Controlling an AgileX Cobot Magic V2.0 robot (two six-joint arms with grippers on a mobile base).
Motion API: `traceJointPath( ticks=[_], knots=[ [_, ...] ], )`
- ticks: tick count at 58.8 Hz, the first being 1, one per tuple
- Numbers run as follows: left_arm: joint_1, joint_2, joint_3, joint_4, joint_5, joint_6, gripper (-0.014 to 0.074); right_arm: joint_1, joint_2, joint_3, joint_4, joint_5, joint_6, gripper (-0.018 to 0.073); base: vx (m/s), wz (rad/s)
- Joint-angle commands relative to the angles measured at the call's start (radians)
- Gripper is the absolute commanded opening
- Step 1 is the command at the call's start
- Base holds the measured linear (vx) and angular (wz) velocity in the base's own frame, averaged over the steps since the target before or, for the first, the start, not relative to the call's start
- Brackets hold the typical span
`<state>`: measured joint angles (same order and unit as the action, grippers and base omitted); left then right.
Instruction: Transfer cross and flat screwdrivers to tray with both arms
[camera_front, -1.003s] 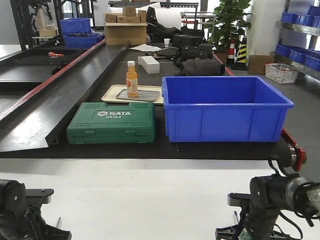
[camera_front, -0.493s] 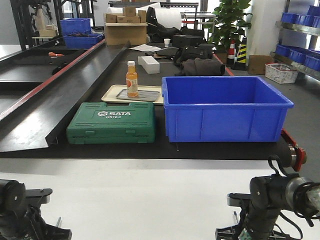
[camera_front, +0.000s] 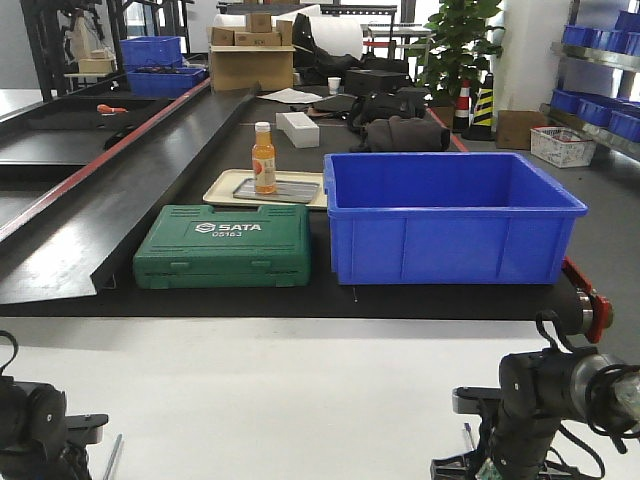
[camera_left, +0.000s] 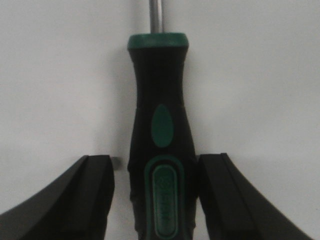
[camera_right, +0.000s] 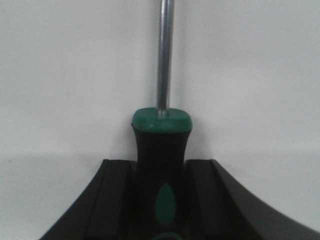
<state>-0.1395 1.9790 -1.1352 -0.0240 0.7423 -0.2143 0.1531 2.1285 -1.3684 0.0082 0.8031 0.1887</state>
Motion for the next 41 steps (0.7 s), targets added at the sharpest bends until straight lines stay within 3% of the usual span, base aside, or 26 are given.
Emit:
traceJointPath(
  ticks=[1, 15, 41],
  knots=[
    [-0.004, -0.039, -0.027, -0.009, -0.031, -0.011, 0.05, -0.004, -0.037, -0.016, 0.004, -0.029, -0.019, -0.0011, 0.0, 0.0],
    [-0.004, -0.032, -0.027, -0.009, -0.083, -0.008, 0.05, -0.004, -0.037, -0.016, 0.004, -0.024, -0.024, -0.0011, 0.0, 0.0],
    [-0.004, 0.013, -0.027, -0.009, -0.057, 0.027, 0.0478, -0.004, -0.037, -0.016, 0.004, -0.018, -0.028, -0.0011, 0.0, 0.0]
  ],
)
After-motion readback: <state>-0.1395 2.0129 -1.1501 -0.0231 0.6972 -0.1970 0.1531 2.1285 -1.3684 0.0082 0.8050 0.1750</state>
